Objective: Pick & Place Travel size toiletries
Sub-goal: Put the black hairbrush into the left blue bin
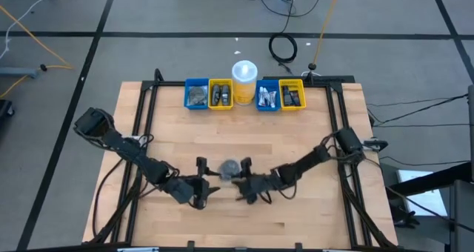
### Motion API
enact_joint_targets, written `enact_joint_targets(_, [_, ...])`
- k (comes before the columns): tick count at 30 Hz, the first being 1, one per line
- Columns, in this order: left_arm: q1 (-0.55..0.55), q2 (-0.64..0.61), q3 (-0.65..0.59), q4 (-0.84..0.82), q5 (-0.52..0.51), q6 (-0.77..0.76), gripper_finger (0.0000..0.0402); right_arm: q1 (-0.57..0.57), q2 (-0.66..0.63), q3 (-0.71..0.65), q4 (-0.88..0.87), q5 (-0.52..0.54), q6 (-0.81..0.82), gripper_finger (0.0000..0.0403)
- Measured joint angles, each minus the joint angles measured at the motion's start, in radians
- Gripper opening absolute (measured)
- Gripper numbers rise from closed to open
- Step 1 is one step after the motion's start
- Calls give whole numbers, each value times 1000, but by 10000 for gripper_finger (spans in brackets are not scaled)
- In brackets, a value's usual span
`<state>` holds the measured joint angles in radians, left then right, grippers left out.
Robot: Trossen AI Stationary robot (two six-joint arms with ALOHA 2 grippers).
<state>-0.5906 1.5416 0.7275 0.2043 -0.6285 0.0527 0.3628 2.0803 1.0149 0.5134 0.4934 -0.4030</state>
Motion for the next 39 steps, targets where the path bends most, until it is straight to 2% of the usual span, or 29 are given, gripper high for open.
enact_joint_targets(5, [28, -4, -2, -93, 1, 83, 241, -91, -2, 0, -14, -27, -8, 21])
enact_joint_targets(7, [53, -4, -2, -130, 8, 112, 241, -115, -10, 0, -19, -22, -14, 7])
enact_joint_targets(9, [81, -4, -2, -177, 34, 139, 241, -132, -19, -3, -18, -23, 13, 8])
enact_joint_targets(12, [139, -3, -3, -223, 127, 188, 244, -142, -42, -5, -36, -22, 50, 2])
enact_joint_targets(15, [204, 22, -8, -214, 211, 215, 257, -142, -61, -7, -47, -19, 66, 1])
enact_joint_targets(21, [306, 117, -10, -194, 158, 228, 286, -126, -62, -7, -24, -20, 97, 1])
enact_joint_targets(25, [341, 173, -9, -143, 155, 262, 288, -111, -62, -14, -21, -21, 124, 0])
enact_joint_targets(30, [351, 218, -9, -30, 155, 270, 274, -83, -89, -15, -3, -20, 134, 0])
enact_joint_targets(33, [351, 218, -9, -9, 212, 305, 259, -72, -109, -24, -11, -20, 137, 0])
enact_joint_targets(39, [349, 221, -10, 51, 319, 249, 188, -67, -169, -80, 63, -18, 154, 0])
